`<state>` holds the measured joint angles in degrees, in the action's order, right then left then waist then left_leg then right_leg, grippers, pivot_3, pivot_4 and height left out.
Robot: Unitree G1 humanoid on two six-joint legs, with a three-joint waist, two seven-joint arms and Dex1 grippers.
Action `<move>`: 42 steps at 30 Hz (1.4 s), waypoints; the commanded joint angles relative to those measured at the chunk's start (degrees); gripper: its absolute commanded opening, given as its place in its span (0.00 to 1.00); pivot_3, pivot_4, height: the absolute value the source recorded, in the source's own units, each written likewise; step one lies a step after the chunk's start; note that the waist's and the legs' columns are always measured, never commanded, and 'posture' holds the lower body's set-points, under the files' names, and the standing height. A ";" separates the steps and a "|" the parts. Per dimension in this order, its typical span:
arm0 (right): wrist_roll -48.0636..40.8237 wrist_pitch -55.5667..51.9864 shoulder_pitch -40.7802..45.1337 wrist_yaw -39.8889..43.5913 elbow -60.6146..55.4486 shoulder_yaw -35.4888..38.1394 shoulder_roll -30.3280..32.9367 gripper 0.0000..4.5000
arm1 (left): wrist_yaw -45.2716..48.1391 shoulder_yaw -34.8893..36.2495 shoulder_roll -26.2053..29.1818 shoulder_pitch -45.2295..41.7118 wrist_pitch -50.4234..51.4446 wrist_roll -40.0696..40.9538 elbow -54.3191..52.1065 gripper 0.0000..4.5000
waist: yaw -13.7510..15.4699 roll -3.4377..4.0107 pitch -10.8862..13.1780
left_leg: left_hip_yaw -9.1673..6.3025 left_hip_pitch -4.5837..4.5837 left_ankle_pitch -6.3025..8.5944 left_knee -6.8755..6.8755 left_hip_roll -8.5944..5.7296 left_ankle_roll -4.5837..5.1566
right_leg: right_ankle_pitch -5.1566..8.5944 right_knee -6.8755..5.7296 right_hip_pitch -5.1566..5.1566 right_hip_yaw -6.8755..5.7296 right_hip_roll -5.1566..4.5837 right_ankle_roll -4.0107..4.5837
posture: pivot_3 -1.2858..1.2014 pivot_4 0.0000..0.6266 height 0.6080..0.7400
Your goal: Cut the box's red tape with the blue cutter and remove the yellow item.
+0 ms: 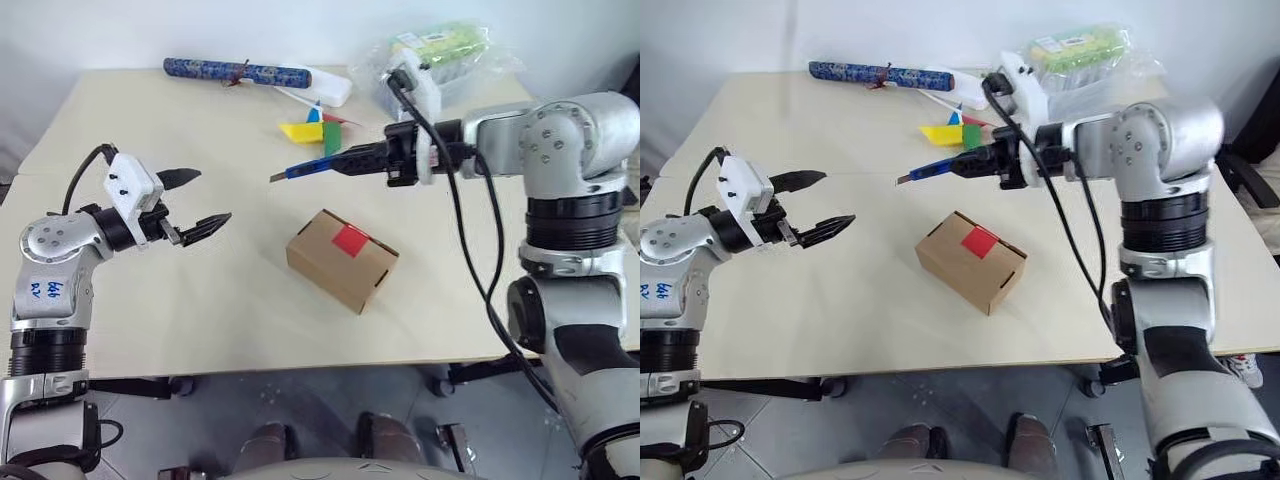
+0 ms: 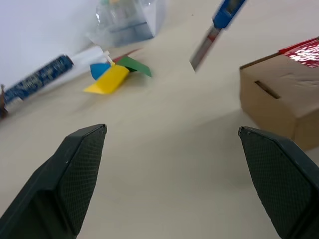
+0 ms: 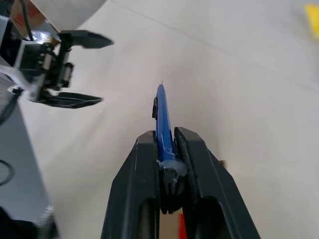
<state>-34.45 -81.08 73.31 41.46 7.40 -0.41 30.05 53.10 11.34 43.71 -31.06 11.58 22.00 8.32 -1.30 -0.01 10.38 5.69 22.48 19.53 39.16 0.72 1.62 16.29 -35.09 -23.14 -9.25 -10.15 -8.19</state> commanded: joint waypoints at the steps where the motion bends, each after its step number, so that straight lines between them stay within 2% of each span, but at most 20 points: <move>1: -0.95 1.53 -0.86 2.07 -4.98 0.42 4.09 0.04 | 0.69 2.22 0.31 -0.48 4.57 4.67 -4.94 1.00 | -0.12 -0.02 0.00 | -0.02 0.03 0.00 0.01 -0.01 0.00 | 0.00 0.02 0.00 0.00 0.00 0.00 | 0.52 0.24 1.00; 3: -0.28 2.81 -3.40 3.09 -8.36 0.23 8.87 0.04 | -3.38 0.29 -0.39 -1.51 16.09 6.67 -7.07 0.91 | -0.16 -0.03 0.00 | -0.03 0.02 0.00 -0.03 0.01 0.00 | 0.00 0.06 0.00 0.00 0.01 -0.01 | 0.52 0.24 1.00; 5: -0.33 3.40 -5.26 3.70 -10.91 0.27 11.84 0.04 | -3.83 -2.60 -0.52 -3.19 21.25 6.59 -8.63 0.80 | -0.06 -0.04 0.01 | -0.07 0.01 0.00 -0.03 0.00 0.00 | 0.00 0.02 0.01 -0.01 0.01 -0.01 | 0.52 0.24 1.00; 10: -1.24 3.35 -8.90 3.64 -17.42 0.14 14.98 0.04 | -0.30 -11.34 -1.06 -9.01 21.42 1.91 -8.54 0.43 | -0.24 -0.07 0.03 | 0.10 0.00 -0.01 -0.01 0.03 -0.02 | 0.00 0.08 0.01 0.04 0.04 -0.02 | 0.52 0.24 1.00; 17: -2.27 1.64 -11.92 1.14 -23.76 1.95 15.22 0.04 | 4.10 -19.02 -5.42 -17.28 20.64 -1.58 -3.62 0.00 | -0.14 -0.08 0.03 | 0.23 -0.03 -0.02 0.01 0.04 -0.04 | 0.00 0.10 0.01 0.11 0.06 -0.01 | 0.52 0.24 1.00; 21: -2.80 0.40 -13.70 -0.94 -27.08 3.46 15.33 0.04 | 7.86 -23.27 -6.45 -21.31 23.19 -3.39 -1.33 0.00 | -0.06 -0.10 0.04 | 0.22 -0.02 -0.02 0.02 0.05 -0.04 | 0.00 0.10 0.00 0.10 0.08 -0.01 | 0.52 0.24 1.00; 33: -5.17 -2.67 -16.98 -5.19 -32.42 6.11 13.59 0.04 | 11.34 -27.77 -8.58 -24.08 22.92 -9.11 4.08 0.00 | 0.08 -0.10 0.04 | 0.22 -0.02 -0.02 0.05 0.05 -0.03 | 0.00 0.09 0.00 0.13 0.08 -0.01 | 0.52 0.24 1.00; 42: -4.76 -0.28 -19.41 -6.93 -31.96 2.66 11.40 0.04 | 12.64 -29.78 -10.17 -23.97 23.49 -11.34 3.54 0.00 | 1.02 -0.10 0.04 | 0.24 -0.02 -0.03 0.09 0.05 -0.03 | 0.00 0.08 0.00 0.14 0.08 -0.01 | 0.52 0.24 1.00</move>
<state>-39.37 -82.95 53.60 34.75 -23.30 1.93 41.26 64.82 -18.02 33.45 -54.34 35.05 11.46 12.96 -0.28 -0.11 10.42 5.93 22.46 19.50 39.25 0.78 1.60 16.29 -35.01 -23.14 -9.10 -10.07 -8.21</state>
